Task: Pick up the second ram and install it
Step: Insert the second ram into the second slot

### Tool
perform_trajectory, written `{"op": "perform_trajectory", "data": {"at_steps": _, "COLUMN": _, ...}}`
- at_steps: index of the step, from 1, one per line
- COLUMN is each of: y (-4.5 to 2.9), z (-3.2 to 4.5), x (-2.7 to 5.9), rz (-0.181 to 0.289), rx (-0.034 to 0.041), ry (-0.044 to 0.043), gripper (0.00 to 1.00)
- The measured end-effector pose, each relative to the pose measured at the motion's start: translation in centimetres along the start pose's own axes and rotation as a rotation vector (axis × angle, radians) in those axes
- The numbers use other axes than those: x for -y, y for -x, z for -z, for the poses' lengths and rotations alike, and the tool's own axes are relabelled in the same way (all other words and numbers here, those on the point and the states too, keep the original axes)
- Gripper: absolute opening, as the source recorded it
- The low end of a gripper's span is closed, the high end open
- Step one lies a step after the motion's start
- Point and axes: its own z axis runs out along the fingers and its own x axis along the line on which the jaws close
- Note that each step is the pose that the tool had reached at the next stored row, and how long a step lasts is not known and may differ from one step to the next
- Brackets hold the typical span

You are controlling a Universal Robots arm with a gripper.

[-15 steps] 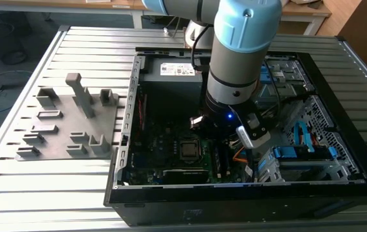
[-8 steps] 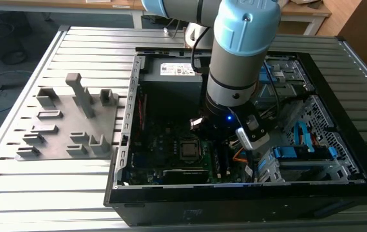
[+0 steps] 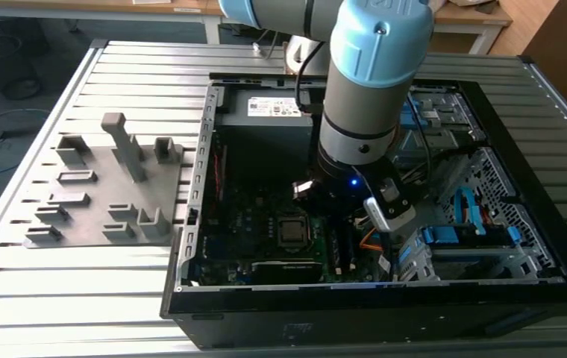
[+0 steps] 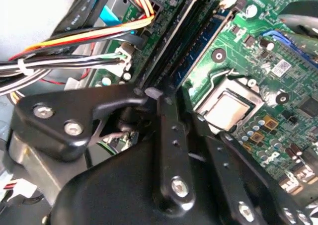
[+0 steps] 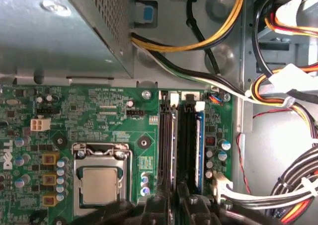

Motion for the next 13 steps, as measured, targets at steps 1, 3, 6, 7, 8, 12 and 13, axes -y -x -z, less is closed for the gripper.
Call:
{"op": "perform_trajectory", "data": {"at_steps": 1, "y": 0.0, "z": 0.02, "x": 0.01, "rz": 0.0, "rx": -0.0001, "ry": -0.0004, "gripper": 0.21}}
{"op": "perform_trajectory", "data": {"at_steps": 3, "y": 0.01, "z": 0.32, "x": 0.03, "rz": 0.0, "rx": -0.0003, "ry": -0.0012, "gripper": 0.21}}
{"op": "perform_trajectory", "data": {"at_steps": 6, "y": 0.06, "z": 1.63, "x": 0.01, "rz": 0.0, "rx": 0.0004, "ry": -0.0007, "gripper": 0.21}}
{"op": "perform_trajectory", "data": {"at_steps": 7, "y": 0.07, "z": 2.09, "x": -0.01, "rz": 0.0, "rx": 0.0004, "ry": -0.0009, "gripper": 0.21}}
{"op": "perform_trajectory", "data": {"at_steps": 8, "y": 0.09, "z": 2.55, "x": -0.04, "rz": 0.0, "rx": 0.0004, "ry": -0.0009, "gripper": 0.21}}
{"op": "perform_trajectory", "data": {"at_steps": 12, "y": 0.15, "z": 4.37, "x": -0.23, "rz": 0.0, "rx": 0.0006, "ry": -0.0009, "gripper": 0.1}}
{"op": "perform_trajectory", "data": {"at_steps": 13, "y": 0.16, "z": 4.82, "x": -0.27, "rz": 0.0, "rx": 0.0008, "ry": -0.0008, "gripper": 0.1}}
